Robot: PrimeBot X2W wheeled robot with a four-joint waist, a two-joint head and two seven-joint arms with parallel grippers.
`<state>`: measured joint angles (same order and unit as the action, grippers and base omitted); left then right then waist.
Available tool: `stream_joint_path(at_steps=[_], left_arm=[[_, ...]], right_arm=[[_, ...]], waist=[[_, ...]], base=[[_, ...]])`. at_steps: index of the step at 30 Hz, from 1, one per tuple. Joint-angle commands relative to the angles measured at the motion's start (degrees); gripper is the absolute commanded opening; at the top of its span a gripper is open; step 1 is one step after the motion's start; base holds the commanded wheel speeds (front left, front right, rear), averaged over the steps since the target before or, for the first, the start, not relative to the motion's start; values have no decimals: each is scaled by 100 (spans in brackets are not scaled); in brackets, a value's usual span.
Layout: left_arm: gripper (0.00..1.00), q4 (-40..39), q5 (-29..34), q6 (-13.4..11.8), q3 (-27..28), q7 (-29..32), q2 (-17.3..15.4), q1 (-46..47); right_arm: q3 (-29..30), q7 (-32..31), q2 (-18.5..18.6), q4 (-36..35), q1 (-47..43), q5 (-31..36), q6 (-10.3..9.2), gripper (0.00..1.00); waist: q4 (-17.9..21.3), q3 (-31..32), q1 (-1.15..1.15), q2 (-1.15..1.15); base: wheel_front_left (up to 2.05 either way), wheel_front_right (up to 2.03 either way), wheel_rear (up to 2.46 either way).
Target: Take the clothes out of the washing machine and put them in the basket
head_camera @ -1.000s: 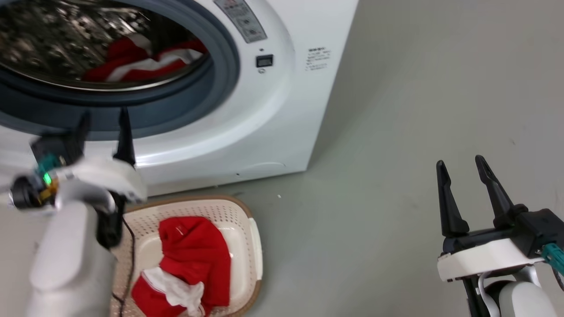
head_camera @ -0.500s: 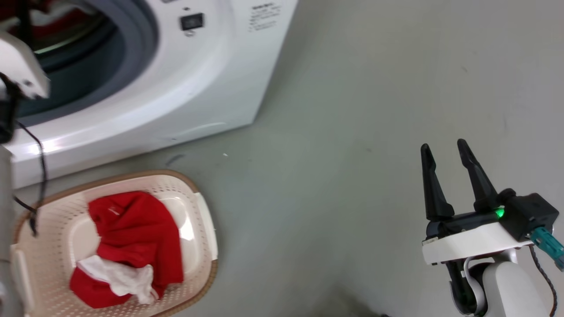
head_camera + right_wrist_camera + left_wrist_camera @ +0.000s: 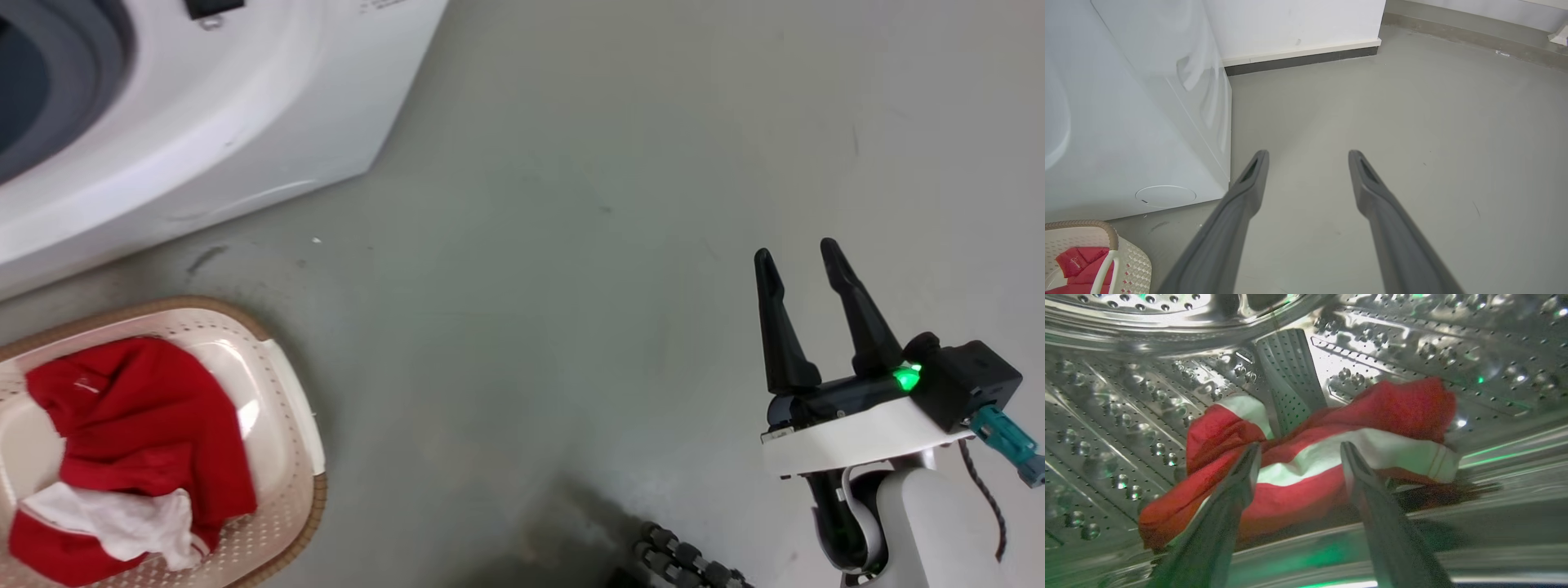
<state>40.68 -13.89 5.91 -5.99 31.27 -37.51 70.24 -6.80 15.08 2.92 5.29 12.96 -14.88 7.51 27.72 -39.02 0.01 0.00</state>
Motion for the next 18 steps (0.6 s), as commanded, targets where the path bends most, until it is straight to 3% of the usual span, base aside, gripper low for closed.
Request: stream_joint_path(at_steps=[1,8,18], left_arm=[[100,6,46,7,-54,222,-107,101],[100,-197,46,34,-157,1271,-451,269],[100,-636,-26,-139,-188,2040,-577,-82]], right_arm=[[-30,10,-7,-28,63,-36,-4,100],[-123,10,-6,-3,31,-137,-4,100],[-232,11,-6,8,64,-220,-4,100]], waist=[[142,-151,-1,0],[298,-363,-1,0],[450,-495,-1,0]], base=[[0,0,0],[0,0,0],[0,0,0]])
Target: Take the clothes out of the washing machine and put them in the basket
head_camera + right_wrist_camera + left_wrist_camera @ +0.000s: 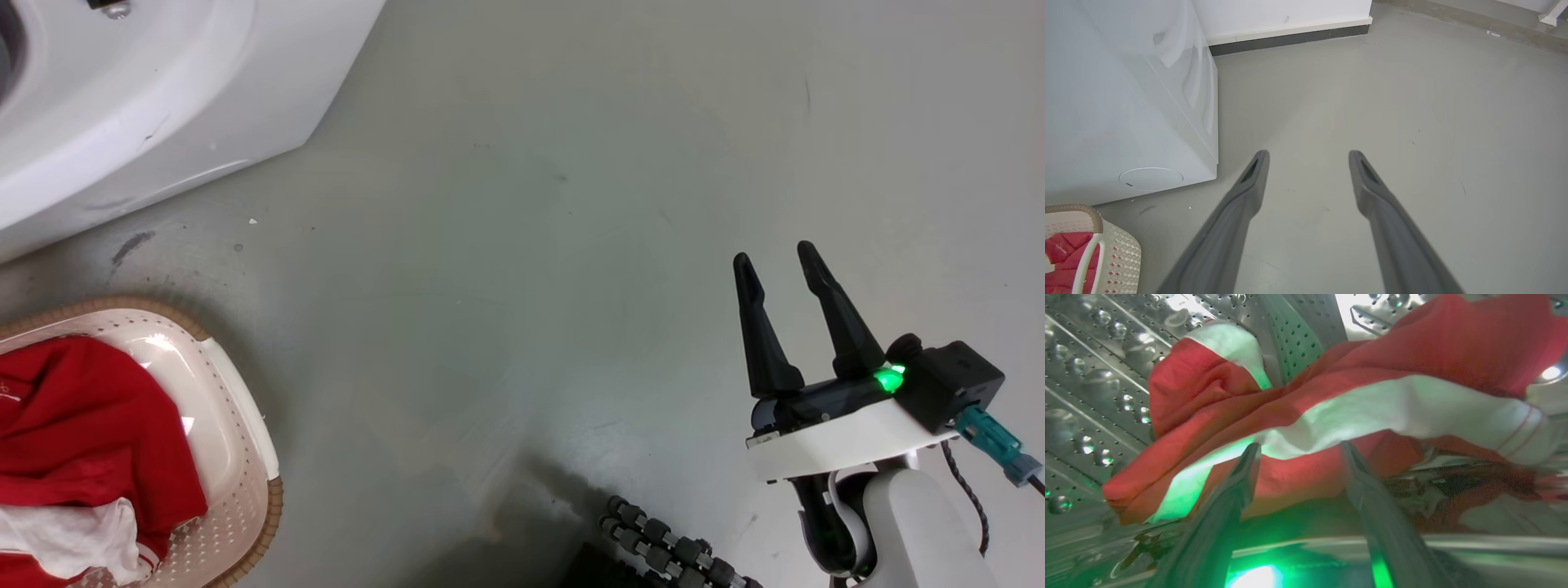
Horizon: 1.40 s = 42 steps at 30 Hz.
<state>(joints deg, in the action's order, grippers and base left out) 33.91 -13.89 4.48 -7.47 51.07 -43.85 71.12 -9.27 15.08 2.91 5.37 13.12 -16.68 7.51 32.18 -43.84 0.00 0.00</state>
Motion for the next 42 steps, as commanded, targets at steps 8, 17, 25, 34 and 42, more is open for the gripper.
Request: stream_joint_path(at_steps=[8,17,25,34,42], left_arm=[[0,-177,72,-202,-60,-257,41,-110],[0,-75,355,-492,-32,-1416,-134,252],[0,356,262,-527,44,-2757,5,454],[0,1150,-197,-550,331,-4302,471,12],[0,1639,-755,-445,702,-5554,968,-948]], right_arm=[[63,11,-5,2,-53,-62,-4,100],[4,11,-5,38,73,-91,-4,100],[73,11,-4,60,132,-18,-4,100],[292,11,-1,23,110,165,-4,100],[481,11,-1,135,-74,389,-4,100]], waist=[[18,-111,0,0],[44,-100,0,0],[-73,99,0,0],[-376,543,0,0],[-688,1267,0,0]], base=[[0,0,0],[0,0,0],[0,0,0],[0,0,0],[0,0,0]])
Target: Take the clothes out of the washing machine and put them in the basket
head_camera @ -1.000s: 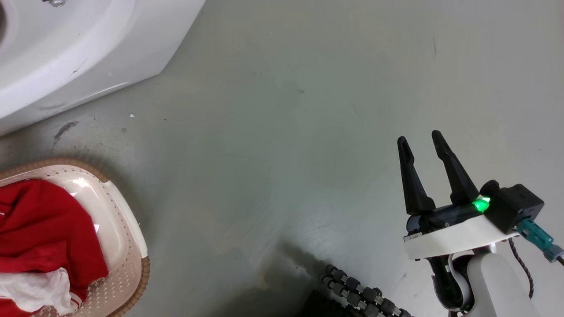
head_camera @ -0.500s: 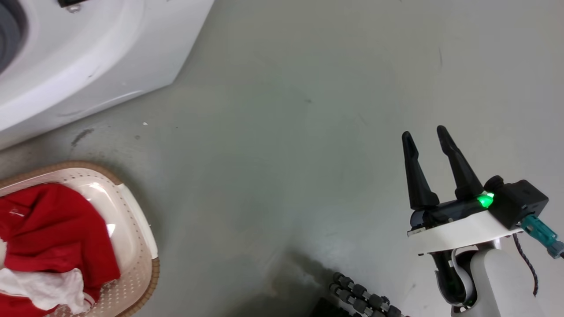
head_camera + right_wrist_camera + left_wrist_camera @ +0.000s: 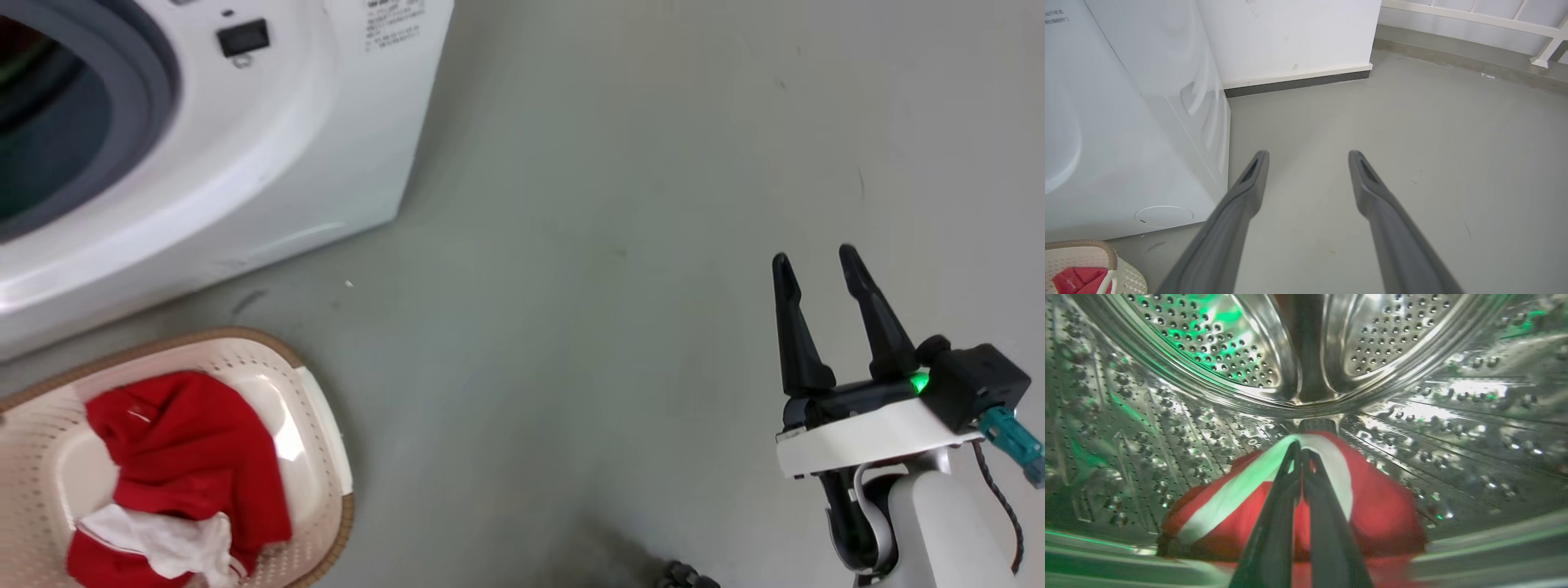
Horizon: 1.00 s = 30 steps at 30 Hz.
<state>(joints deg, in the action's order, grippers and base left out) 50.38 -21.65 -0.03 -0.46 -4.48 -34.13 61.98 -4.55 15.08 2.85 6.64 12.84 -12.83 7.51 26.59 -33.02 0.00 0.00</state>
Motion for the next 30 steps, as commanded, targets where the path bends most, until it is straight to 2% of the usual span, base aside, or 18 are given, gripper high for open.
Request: stream_joint_path(at_steps=[1,7,17,22,30], left_arm=[[0,4,1,25,0,-114,32,-147],[0,-70,-153,100,-11,-565,392,-819],[0,-760,-203,286,-205,-738,646,-1704],[0,-1535,-273,178,-247,-635,776,-2207],[0,-3296,-390,-189,-248,-233,982,-3257]], right_arm=[[19,11,3,15,-66,26,-4,100],[118,10,5,89,-234,246,-4,100],[252,-150,5,28,-538,514,-4,100],[356,-338,5,-160,-735,647,-4,100],[507,-573,4,-480,-1003,754,-5,100]], waist=[[-173,281,0,0],[-471,930,0,0],[-959,1854,0,0],[-1205,2197,0,0],[-1621,2499,0,0]], base=[[0,0,0],[0,0,0],[0,0,0],[0,0,0],[0,0,0]])
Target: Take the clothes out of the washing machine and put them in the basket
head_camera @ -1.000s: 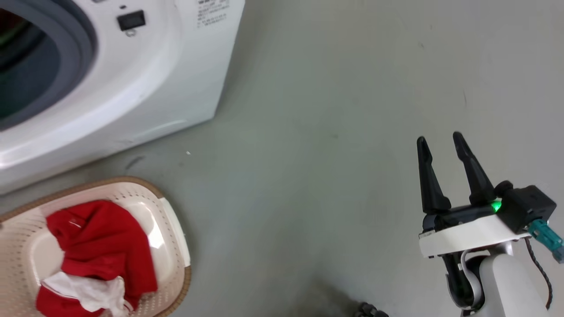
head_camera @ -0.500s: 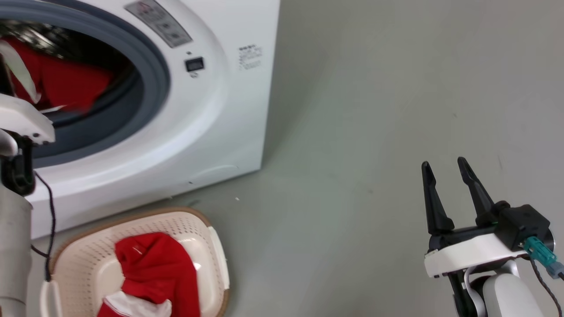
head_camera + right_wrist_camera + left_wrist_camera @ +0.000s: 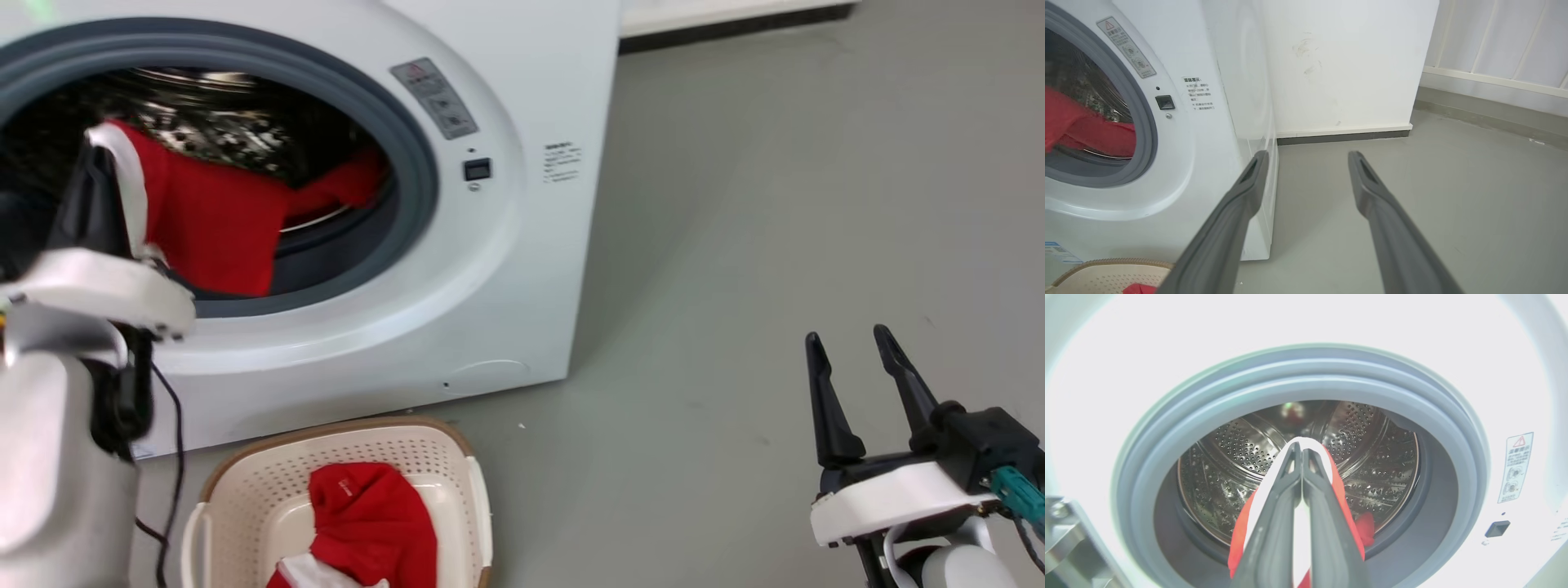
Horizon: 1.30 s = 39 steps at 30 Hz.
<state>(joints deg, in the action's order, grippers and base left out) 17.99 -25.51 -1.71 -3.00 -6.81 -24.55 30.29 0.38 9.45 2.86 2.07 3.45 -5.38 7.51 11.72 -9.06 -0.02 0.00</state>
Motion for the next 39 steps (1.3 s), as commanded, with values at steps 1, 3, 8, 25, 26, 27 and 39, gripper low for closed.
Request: stream_joint_path(at_steps=[1,3,8,25,26,27,39], left_arm=[[0,-299,-24,-75,0,50,51,-243],[0,-764,-58,-207,35,114,110,-586],[0,-1688,-44,-489,15,241,244,-1510],[0,-1991,-223,-960,-425,275,989,-3747],[0,-1827,-306,-938,-458,253,1081,-3786],[0,-1599,-312,-910,-499,231,1124,-3819],[0,1178,-683,-487,-438,-543,1606,-2828]], right_arm=[[29,-39,4,-67,-90,22,-4,100],[39,-86,3,-135,-137,29,-4,100],[47,-186,3,-276,-218,92,-4,100],[-19,-335,3,-500,-276,138,-4,100],[-28,-334,3,-512,-239,137,-4,100],[-33,-327,3,-517,-197,142,-4,100],[0,-334,2,-672,238,208,-4,100]], waist=[[-191,118,2,0],[-290,142,2,0],[-502,202,2,0],[-832,21,2,0],[-834,-34,2,0],[-831,-81,2,0],[-577,-1070,2,0]], base=[[0,0,0],[0,0,0],[0,0,0],[0,0,0],[0,0,0],[0,0,0],[0,0,0]])
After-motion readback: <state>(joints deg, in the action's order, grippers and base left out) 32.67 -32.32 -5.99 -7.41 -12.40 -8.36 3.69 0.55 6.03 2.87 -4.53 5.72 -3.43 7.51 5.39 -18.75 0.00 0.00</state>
